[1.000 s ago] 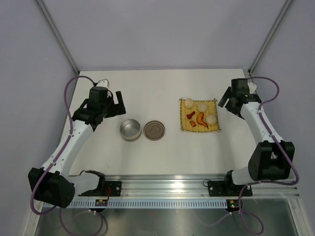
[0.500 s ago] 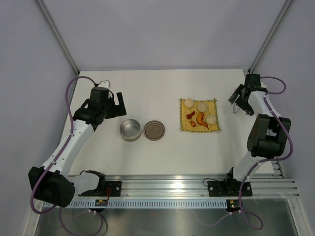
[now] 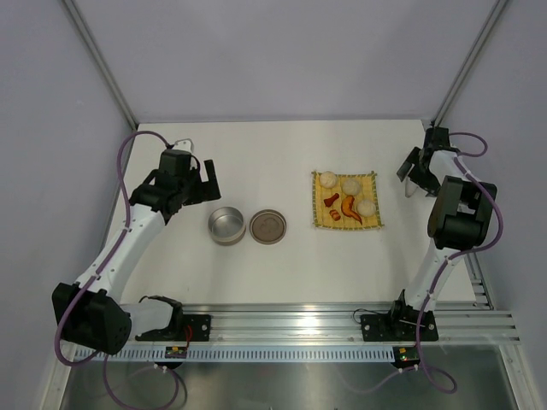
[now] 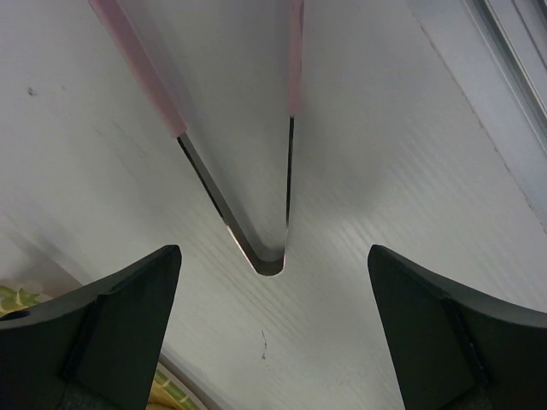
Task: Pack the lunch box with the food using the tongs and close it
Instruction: Pick up the clamp at the center of the board.
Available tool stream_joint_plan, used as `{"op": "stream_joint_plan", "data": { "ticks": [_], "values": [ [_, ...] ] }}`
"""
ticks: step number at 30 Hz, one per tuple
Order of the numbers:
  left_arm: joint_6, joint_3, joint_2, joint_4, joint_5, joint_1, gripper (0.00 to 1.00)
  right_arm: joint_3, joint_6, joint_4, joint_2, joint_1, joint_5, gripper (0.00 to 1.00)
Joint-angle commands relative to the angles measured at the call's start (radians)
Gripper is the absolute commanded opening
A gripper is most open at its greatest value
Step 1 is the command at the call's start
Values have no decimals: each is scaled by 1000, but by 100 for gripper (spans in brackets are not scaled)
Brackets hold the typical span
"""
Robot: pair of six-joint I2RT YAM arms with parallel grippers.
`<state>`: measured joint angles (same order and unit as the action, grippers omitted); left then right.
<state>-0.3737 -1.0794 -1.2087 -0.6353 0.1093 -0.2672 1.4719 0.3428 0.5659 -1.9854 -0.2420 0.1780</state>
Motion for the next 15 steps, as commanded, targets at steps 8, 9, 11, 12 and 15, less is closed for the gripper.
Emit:
{"op": "stream_joint_plan", "data": {
  "ticks": [8, 9, 11, 12, 15],
  "values": [
    [4, -36, -11, 17, 20, -6, 99, 188, -99, -29, -127, -23, -57, 99],
    [4, -37, -12, 17, 20, -6, 99, 208, -102, -23, -134, -23, -61, 99],
    [4, -39, -17, 17, 18, -7, 99, 232, -108, -15, -159, -23, -63, 99],
    [4, -40, -17, 16, 17, -6, 99, 235, -108, -15, -165, -23, -63, 99],
    [4, -42, -15, 14, 18, -7, 99, 246, -107, -15, -184, -22, -63, 100]
  ]
}}
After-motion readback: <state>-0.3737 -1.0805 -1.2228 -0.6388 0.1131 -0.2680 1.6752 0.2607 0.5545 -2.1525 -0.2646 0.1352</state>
